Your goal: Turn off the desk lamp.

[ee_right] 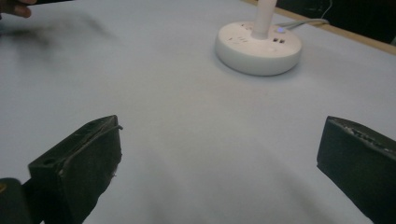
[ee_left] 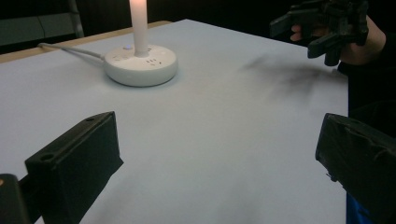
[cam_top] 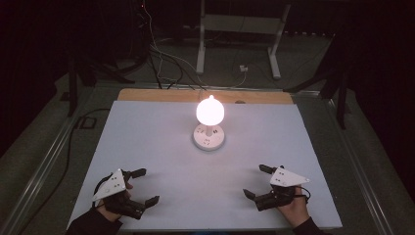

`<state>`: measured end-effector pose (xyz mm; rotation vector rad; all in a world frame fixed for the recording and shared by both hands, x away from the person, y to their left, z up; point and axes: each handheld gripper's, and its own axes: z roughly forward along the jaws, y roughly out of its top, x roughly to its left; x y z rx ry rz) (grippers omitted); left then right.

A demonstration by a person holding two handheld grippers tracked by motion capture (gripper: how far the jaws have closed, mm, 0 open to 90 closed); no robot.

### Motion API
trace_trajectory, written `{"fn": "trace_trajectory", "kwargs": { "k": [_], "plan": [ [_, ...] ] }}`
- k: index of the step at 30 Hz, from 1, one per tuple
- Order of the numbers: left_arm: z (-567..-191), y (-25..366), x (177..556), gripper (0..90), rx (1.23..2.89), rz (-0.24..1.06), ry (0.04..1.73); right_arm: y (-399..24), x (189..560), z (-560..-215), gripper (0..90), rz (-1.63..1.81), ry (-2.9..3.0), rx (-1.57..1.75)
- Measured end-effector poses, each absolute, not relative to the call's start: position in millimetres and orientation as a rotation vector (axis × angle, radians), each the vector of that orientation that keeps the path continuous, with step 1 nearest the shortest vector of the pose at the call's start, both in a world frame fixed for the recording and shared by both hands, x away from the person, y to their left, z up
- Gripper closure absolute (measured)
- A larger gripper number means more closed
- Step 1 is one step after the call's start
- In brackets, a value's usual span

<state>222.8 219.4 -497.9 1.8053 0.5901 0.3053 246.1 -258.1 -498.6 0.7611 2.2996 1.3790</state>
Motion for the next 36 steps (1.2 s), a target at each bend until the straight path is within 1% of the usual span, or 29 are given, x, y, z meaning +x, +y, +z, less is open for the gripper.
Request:
{"fn": "trace_trajectory", "kwargs": {
  "k": [7,17,24,36],
  "plan": [
    [-497.6,219.9,222.3,0.5,1.808,0.307,0.591,-252.8,245.0,-503.6,0.0,1.335,2.330,0.743],
    [-496.8,219.4,221.6,0.5,1.808,0.305,0.588,-255.5,246.3,-500.4,0.0,1.321,2.318,0.763],
    [-496.9,219.9,221.0,0.5,1.811,0.310,0.589,-256.0,245.6,-495.3,0.0,1.328,2.298,0.772],
    [-497.6,219.3,221.2,0.5,1.818,0.312,0.588,-250.4,249.2,-472.7,0.0,1.426,2.237,0.843]
  ]
}}
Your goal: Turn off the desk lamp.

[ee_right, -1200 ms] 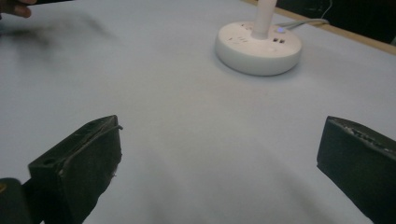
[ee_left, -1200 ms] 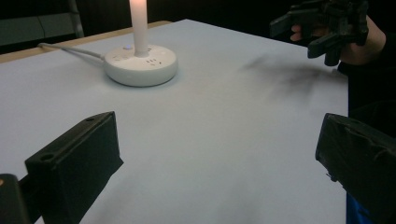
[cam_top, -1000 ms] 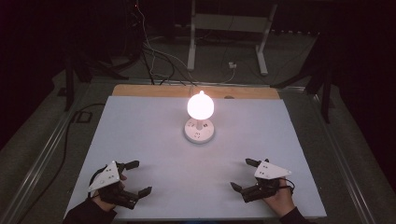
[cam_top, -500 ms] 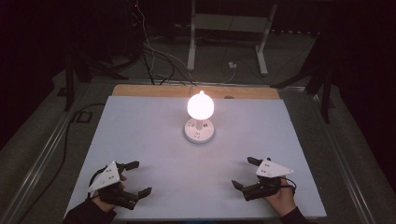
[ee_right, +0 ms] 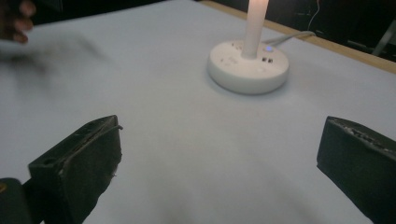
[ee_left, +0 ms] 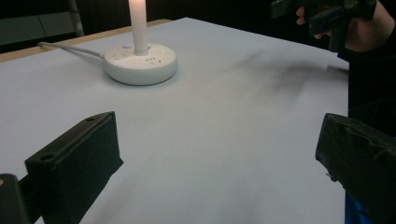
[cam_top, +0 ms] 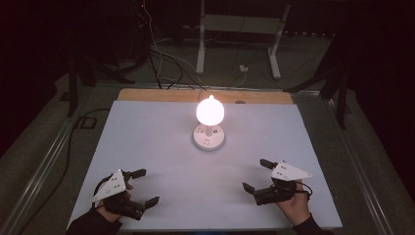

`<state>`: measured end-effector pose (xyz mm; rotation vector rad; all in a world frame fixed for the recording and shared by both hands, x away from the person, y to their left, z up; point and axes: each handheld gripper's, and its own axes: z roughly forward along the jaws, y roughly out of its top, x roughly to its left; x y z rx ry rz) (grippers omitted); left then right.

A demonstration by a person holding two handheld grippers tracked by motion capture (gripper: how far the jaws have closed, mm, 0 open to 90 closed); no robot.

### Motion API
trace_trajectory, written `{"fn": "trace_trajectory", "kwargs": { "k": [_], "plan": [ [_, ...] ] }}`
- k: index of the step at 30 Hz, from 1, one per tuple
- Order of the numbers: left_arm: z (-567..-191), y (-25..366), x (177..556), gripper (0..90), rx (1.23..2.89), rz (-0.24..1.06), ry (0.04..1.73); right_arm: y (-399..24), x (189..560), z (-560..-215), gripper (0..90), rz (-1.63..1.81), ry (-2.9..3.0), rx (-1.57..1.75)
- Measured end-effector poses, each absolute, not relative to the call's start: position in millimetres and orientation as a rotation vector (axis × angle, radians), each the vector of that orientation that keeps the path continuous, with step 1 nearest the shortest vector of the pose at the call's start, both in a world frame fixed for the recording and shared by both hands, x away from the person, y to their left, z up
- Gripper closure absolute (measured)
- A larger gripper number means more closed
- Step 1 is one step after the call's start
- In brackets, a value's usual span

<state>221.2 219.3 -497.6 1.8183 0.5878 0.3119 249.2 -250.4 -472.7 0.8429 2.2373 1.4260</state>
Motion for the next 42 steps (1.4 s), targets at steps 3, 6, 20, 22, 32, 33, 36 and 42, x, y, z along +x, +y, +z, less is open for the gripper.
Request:
{"fn": "trace_trajectory", "kwargs": {
  "k": [3,6,20,22,32,33,36,42],
  "plan": [
    [-497.4,219.6,221.4,0.5,1.814,0.311,0.590,-247.4,250.4,-471.6,0.0,1.430,2.242,0.851],
    [-497.7,219.5,221.6,0.5,1.815,0.312,0.593,-241.6,255.0,-468.6,0.0,1.403,2.244,0.859],
    [-497.3,219.6,221.3,0.5,1.813,0.312,0.589,-228.1,277.8,-459.0,0.0,1.393,2.235,0.835],
    [-497.4,219.7,221.3,0.5,1.813,0.312,0.592,-225.0,283.2,-457.3,0.0,1.394,2.236,0.834],
    [-497.4,219.6,221.4,0.5,1.813,0.311,0.591,-212.5,298.3,-451.3,0.0,1.397,2.240,0.814],
    [-497.4,219.6,221.4,0.5,1.813,0.310,0.593,-211.0,299.7,-451.4,0.0,1.399,2.243,0.814],
    [-497.4,219.8,221.5,0.5,1.811,0.311,0.593,-205.9,303.8,-451.5,0.0,1.398,2.251,0.806],
    [-497.2,220.2,221.5,0.5,1.806,0.310,0.594,-198.1,312.6,-452.2,0.0,1.403,2.273,0.804]
  ]
}}
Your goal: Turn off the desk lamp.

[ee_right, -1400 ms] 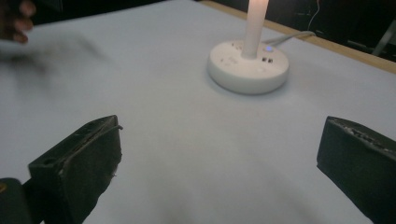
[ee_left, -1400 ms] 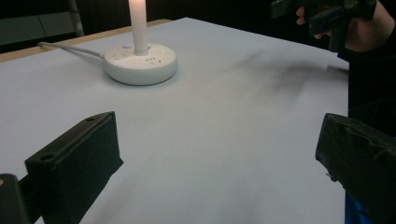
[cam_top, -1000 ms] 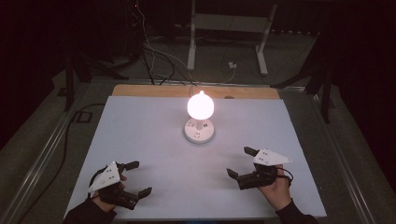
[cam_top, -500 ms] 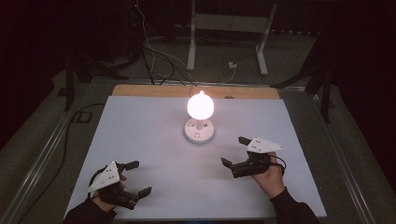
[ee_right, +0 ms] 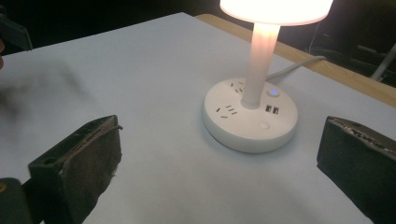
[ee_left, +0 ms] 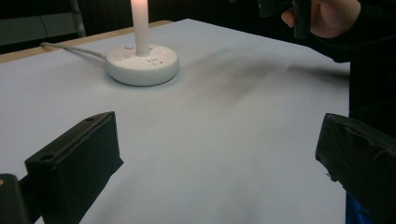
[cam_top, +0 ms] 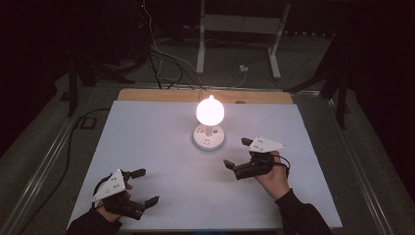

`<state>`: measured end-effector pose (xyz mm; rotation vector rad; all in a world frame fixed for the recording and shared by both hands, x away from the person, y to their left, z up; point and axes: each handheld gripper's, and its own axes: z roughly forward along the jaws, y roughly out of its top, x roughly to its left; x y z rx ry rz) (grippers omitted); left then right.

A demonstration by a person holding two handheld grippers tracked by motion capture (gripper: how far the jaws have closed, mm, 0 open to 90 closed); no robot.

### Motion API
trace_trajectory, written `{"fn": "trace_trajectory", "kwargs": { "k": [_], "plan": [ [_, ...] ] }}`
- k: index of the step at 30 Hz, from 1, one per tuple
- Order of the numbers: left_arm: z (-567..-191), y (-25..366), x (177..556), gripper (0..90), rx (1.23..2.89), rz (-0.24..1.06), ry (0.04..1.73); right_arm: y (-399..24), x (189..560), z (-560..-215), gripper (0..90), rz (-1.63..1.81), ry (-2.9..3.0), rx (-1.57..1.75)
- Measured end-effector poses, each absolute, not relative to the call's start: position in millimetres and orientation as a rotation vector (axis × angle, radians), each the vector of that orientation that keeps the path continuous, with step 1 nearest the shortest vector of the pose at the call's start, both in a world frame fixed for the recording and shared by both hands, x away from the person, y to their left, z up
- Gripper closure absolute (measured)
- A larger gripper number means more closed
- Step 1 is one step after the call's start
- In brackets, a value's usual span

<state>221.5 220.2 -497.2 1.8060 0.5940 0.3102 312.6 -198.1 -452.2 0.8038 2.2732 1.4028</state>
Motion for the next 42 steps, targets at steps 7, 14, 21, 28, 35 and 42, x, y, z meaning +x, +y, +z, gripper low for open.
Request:
{"fn": "trace_trajectory", "kwargs": {
  "k": [7,14,21,28,35,42],
  "plan": [
    [-497.1,220.5,221.6,0.5,1.802,0.309,0.595,-189.1,327.2,-455.7,0.0,1.384,2.276,0.817],
    [-496.9,220.9,221.5,0.5,1.801,0.308,0.595,-182.6,339.6,-458.5,0.0,1.363,2.275,0.820],
    [-497.1,221.0,221.4,0.5,1.802,0.310,0.597,-177.1,352.8,-464.3,0.0,1.352,2.265,0.855],
    [-497.1,221.1,221.3,0.5,1.803,0.308,0.597,-174.0,365.1,-470.6,1.9,1.328,2.227,0.920],
    [-497.2,220.8,221.4,0.5,1.802,0.307,0.595,-170.2,371.0,-472.0,20.3,1.303,2.207,0.971],
    [-497.2,221.0,221.1,0.5,1.800,0.304,0.599,-160.4,379.5,-476.0,47.9,1.244,2.180,1.010]
  ]
}}
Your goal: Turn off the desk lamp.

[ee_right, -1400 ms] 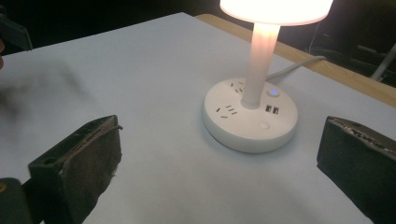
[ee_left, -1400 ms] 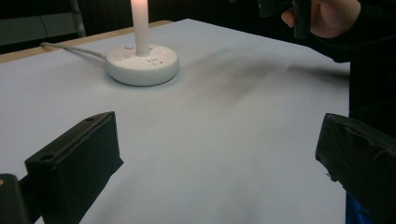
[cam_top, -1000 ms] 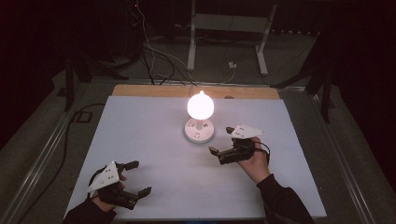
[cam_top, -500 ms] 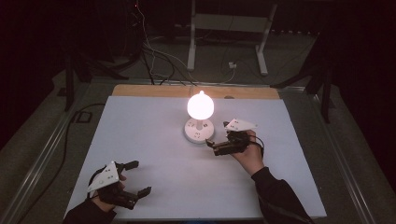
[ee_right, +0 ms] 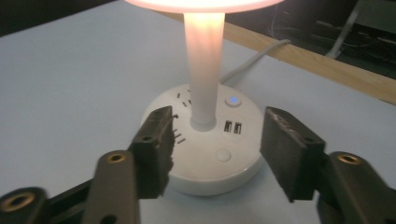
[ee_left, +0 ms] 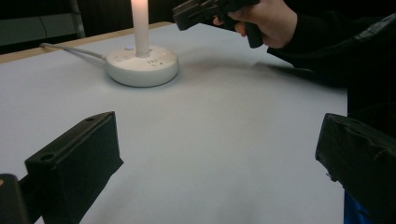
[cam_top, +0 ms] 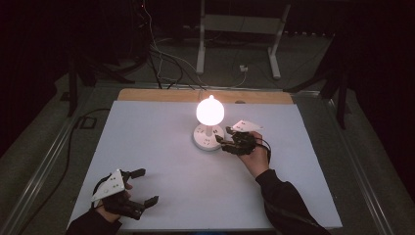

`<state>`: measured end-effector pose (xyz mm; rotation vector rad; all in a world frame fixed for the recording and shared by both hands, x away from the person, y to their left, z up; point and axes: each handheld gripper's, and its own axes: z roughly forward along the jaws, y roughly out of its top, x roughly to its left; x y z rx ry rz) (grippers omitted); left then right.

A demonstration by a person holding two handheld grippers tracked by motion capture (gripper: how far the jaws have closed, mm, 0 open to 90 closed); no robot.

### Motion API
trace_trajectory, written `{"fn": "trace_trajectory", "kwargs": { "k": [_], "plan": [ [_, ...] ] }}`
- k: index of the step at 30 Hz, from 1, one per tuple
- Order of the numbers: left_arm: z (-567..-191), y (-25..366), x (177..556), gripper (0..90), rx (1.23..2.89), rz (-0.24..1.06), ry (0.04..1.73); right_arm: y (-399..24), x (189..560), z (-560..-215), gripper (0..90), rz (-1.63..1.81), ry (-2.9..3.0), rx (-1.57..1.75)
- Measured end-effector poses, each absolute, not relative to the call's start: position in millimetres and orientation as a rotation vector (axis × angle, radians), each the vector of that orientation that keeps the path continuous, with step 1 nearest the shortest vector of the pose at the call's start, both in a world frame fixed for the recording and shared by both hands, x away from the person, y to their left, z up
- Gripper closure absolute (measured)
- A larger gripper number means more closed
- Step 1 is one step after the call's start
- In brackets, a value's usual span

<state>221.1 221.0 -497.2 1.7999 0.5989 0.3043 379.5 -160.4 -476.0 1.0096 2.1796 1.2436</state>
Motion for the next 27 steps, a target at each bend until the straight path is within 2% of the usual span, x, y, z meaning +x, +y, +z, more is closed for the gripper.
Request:
{"fn": "trace_trajectory", "kwargs": {
  "k": [1,5,9,10,11,12,16,27],
  "plan": [
    [-497.2,221.0,221.1,0.5,1.800,0.304,0.599,-159.7,380.7,-476.7,51.7,1.239,2.169,1.015],
    [-497.0,221.0,221.1,0.6,1.800,0.305,0.595,-155.1,385.9,-479.9,55.4,1.210,2.167,1.038],
    [-497.1,221.1,221.1,0.5,1.804,0.304,0.598,-151.7,389.8,-483.6,66.6,1.182,2.155,1.068],
    [-496.9,221.1,221.2,0.5,1.802,0.304,0.596,-151.7,389.8,-483.6,66.6,1.182,2.155,1.068],
    [-496.9,221.0,221.1,0.5,1.799,0.303,0.597,-150.4,392.0,-484.9,75.1,1.161,2.159,1.089],
    [-497.0,221.1,221.1,0.5,1.801,0.303,0.598,-150.4,392.0,-484.9,75.1,1.161,2.159,1.089],
    [-496.9,221.2,221.1,0.5,1.798,0.302,0.598,-148.9,398.1,-489.8,89.4,1.128,2.172,1.124],
    [-497.0,221.4,221.2,0.5,1.798,0.299,0.600,-142.5,401.6,-499.3,89.5,1.090,2.203,1.131]
  ]
}}
